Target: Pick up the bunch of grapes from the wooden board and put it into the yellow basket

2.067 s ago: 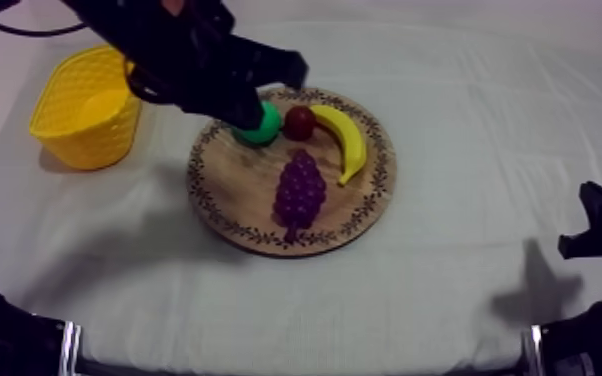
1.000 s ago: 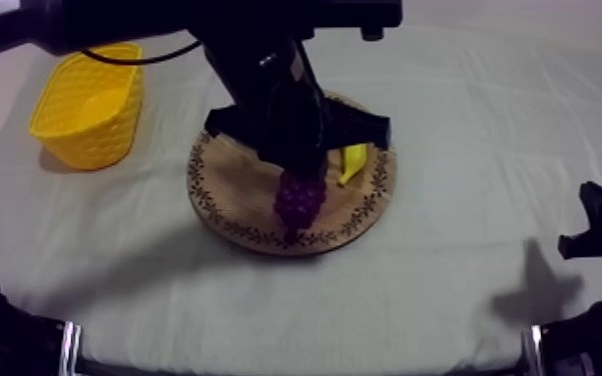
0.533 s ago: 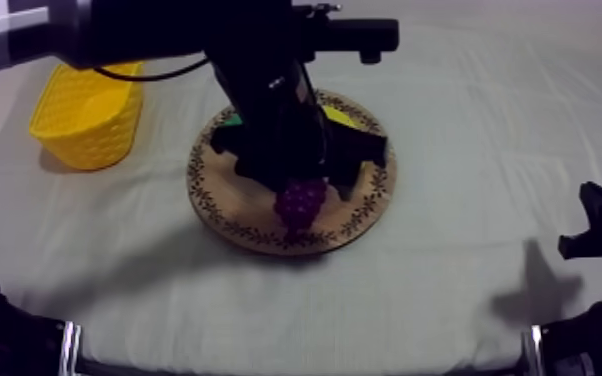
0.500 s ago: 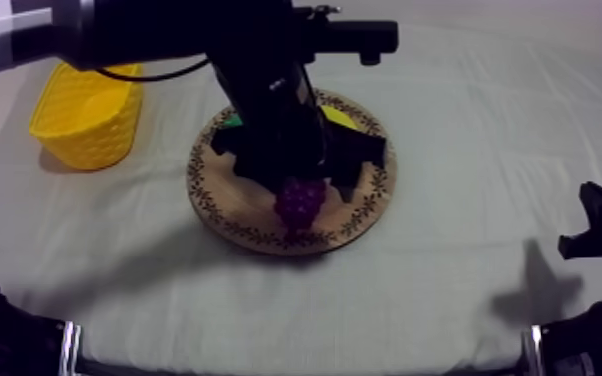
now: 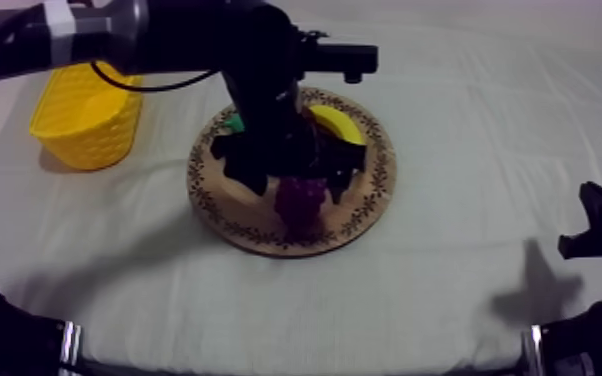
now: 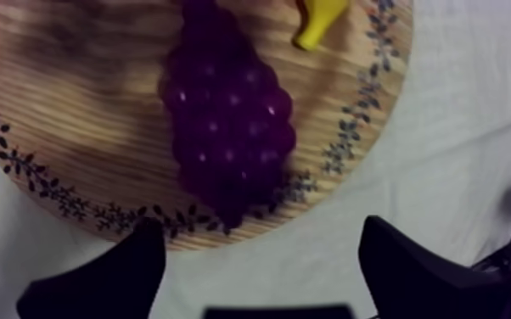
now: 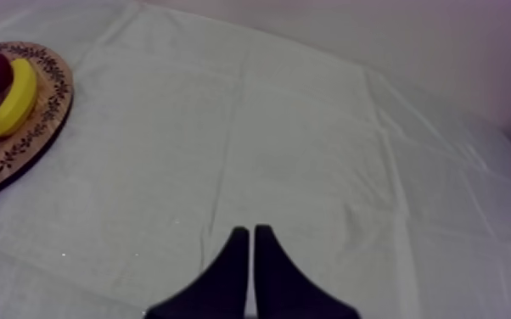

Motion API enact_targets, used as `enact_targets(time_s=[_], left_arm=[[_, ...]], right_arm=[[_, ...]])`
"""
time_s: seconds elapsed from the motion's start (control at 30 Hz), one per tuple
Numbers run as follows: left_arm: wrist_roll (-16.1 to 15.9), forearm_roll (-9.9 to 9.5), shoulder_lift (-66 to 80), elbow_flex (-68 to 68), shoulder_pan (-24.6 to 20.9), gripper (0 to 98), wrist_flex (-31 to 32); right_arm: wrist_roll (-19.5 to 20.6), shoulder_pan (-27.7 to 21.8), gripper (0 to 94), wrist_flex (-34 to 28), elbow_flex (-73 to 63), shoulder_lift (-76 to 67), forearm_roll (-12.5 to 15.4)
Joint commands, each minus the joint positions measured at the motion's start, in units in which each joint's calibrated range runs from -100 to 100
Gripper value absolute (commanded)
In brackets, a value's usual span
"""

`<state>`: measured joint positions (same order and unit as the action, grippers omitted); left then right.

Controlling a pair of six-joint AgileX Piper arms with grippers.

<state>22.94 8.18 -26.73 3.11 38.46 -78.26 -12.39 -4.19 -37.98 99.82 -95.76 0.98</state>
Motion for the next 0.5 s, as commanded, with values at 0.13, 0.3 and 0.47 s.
enact_targets(time_s=[0.13,0.3,0.47], left_arm=[[-0.64,0.02,-4.55,-2.54,-0.79,86.0,-0.09],[-0.84,0.09,-7.91,-5.42,-1.19,85.9,-0.71],[-0.62,-0.02,-10.89,-8.61,-1.44,85.4,-1.95]], right_arm=[[-0.04,-0.02,0.3,0.0,-0.04,0.0,-0.03],[-0.04,-0.02,0.3,0.0,-0.04,0.0,-0.03],[-0.04,-0.02,0.3,0.0,-0.04,0.0,-0.03]])
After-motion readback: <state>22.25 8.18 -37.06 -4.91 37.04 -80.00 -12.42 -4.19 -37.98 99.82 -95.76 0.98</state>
